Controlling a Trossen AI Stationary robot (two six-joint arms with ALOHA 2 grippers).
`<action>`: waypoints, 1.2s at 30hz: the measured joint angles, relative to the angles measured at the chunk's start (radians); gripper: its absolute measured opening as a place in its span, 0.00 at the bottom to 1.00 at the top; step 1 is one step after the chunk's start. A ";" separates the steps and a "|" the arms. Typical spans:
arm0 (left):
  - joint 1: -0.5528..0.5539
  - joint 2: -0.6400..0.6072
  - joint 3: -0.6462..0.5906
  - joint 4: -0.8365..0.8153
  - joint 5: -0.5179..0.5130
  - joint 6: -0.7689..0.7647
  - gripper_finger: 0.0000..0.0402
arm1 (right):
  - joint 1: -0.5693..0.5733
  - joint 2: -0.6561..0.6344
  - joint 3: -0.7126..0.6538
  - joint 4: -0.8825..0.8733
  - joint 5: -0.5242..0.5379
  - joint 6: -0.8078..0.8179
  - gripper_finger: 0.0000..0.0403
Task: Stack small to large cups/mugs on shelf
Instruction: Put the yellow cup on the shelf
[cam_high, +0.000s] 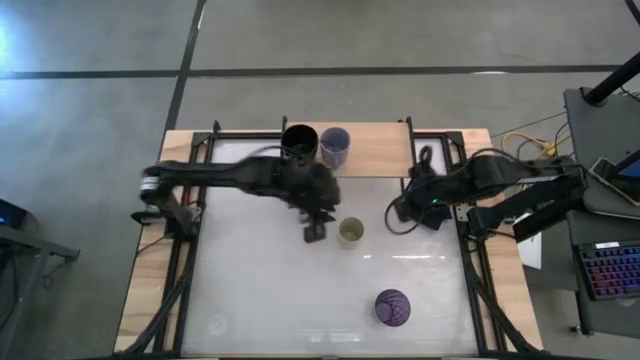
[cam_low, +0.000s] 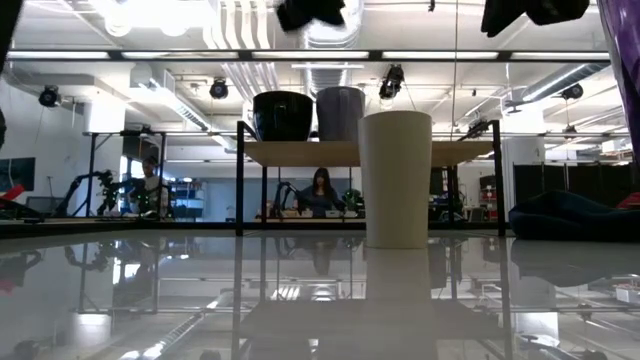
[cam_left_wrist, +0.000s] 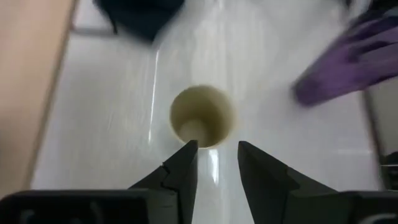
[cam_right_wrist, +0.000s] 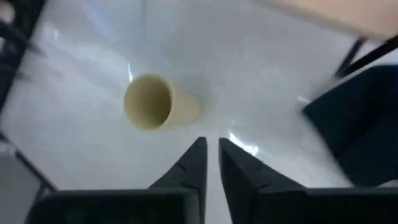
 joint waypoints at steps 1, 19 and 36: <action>-0.007 -0.039 -0.011 0.004 -0.011 0.000 0.25 | 0.005 0.019 0.000 0.010 -0.019 -0.008 0.11; -0.077 -0.837 -0.877 0.508 -0.168 -0.481 0.25 | -0.001 0.366 -0.001 0.139 -0.054 0.024 0.49; -0.085 -1.058 -1.078 0.546 -0.214 -0.516 0.25 | -0.001 0.501 -0.001 0.243 -0.077 0.097 0.48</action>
